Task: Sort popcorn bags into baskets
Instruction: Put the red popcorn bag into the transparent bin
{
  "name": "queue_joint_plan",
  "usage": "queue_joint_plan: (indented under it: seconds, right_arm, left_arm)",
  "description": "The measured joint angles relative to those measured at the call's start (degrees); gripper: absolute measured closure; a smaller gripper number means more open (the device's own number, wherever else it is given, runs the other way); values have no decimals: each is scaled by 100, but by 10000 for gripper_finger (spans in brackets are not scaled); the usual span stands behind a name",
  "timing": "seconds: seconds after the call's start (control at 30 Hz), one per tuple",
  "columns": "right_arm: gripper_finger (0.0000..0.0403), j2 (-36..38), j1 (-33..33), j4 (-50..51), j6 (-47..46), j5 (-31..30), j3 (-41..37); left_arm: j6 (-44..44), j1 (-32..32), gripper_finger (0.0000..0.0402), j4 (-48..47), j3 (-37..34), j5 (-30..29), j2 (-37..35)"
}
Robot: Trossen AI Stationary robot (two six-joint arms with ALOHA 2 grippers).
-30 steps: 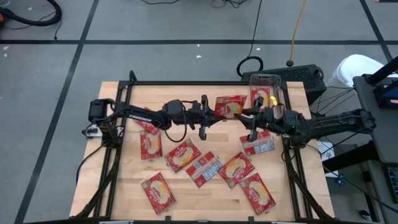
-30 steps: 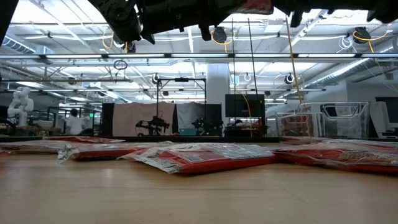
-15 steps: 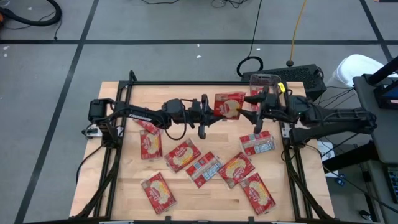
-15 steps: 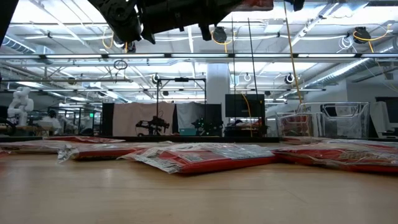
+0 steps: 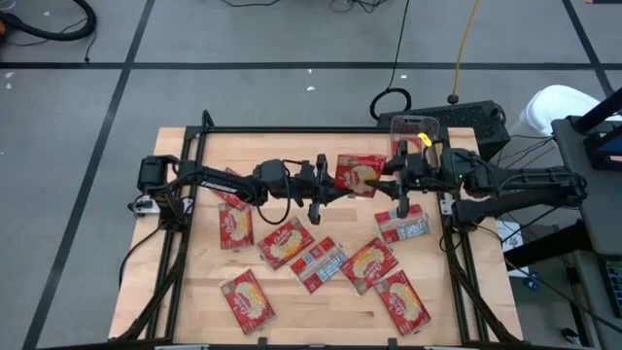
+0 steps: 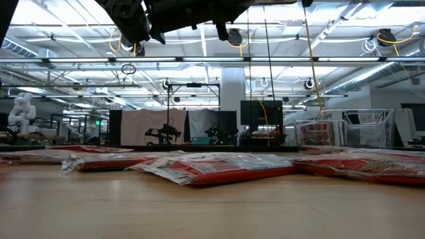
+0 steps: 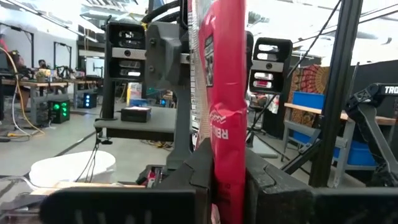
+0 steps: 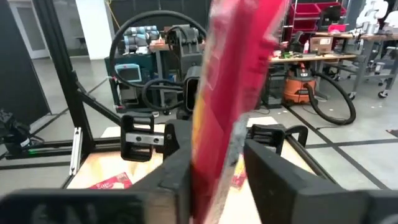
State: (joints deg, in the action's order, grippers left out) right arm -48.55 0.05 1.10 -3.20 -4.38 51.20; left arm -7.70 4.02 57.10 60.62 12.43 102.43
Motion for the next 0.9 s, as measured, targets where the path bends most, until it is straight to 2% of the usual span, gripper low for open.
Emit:
queue_joint_plan:
  seconds: [0.17,0.27,0.43,0.6,0.73,0.9]
  right_arm:
    - [358,129,2,9,-201,3,-1]
    - [391,204,2,86,-199,-9,-4]
    - [388,295,-8,215,-221,-357,-3]
    - [394,241,-9,1524,-512,-848,608]
    - [395,83,-42,2485,-521,-1029,1156]
    - [395,-72,-269,3278,-514,-1338,1681]
  left_arm:
    - [-11,2,370,12,0,-26,0]
    - [-12,-25,343,26,0,-77,0]
    - [-143,-77,255,3,0,-157,0]
    - [-478,-62,179,-257,0,-284,0]
    - [-806,55,156,-781,0,-284,0]
    - [-840,72,162,-1484,-2,-394,0]
